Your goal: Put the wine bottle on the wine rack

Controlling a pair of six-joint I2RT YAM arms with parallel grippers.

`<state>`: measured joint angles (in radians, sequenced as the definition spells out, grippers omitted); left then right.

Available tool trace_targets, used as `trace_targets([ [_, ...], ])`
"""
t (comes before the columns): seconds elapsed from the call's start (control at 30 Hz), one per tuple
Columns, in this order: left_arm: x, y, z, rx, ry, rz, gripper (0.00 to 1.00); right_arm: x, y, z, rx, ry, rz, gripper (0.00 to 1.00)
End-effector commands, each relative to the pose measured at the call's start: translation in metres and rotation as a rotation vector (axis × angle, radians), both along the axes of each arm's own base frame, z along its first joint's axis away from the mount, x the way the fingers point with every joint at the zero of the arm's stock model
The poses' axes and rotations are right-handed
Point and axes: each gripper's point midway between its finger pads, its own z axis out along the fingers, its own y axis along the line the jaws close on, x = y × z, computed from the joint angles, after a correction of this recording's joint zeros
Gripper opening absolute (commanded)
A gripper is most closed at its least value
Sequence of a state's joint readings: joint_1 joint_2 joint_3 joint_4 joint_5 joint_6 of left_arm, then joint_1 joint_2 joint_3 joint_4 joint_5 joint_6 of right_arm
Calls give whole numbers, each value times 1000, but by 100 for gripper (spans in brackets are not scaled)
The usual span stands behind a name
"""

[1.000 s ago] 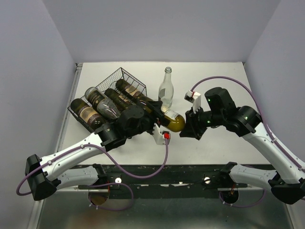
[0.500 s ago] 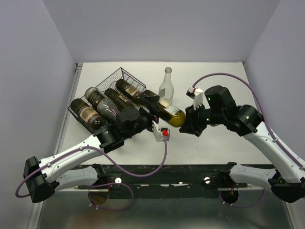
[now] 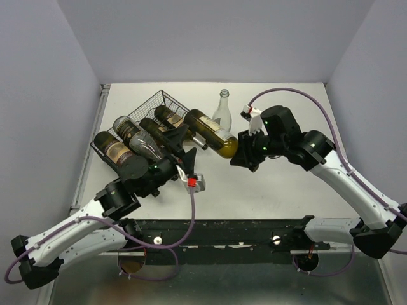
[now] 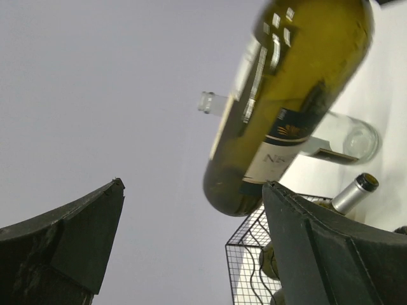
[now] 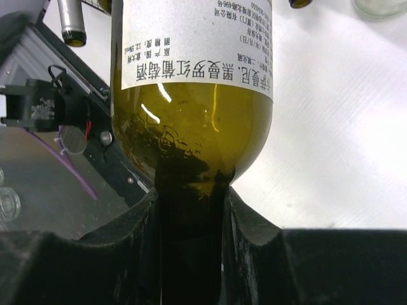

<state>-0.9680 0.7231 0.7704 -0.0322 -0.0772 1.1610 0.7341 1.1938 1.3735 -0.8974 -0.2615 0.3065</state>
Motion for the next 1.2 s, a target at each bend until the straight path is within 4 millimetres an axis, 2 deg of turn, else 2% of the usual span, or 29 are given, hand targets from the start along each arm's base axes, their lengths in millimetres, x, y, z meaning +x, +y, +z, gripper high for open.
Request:
trace_targets([
  [0.0,-28,41,61,-428,174,2,99,27,48,50,216,-159,58,1],
  [0.07,-40,60,76,-653,323,-2,99,36,64,50,233,-180,66,1],
  [0.17,-55,81,84,-900,530,-9,99,53,88,47,237,-203,57,1],
  [0.33,-67,105,67,-1108,791,66,99,93,132,29,212,-257,9,1],
  [0.5,-77,115,45,-1135,900,109,99,130,165,13,194,-312,-28,1],
  [0.63,-78,124,31,-1149,927,161,99,151,185,-1,181,-326,-37,1],
  [0.97,-79,130,23,-1149,926,184,99,164,219,-36,139,-326,26,1],
  [1.17,-79,128,20,-1135,935,194,99,170,229,-53,107,-320,35,1],
])
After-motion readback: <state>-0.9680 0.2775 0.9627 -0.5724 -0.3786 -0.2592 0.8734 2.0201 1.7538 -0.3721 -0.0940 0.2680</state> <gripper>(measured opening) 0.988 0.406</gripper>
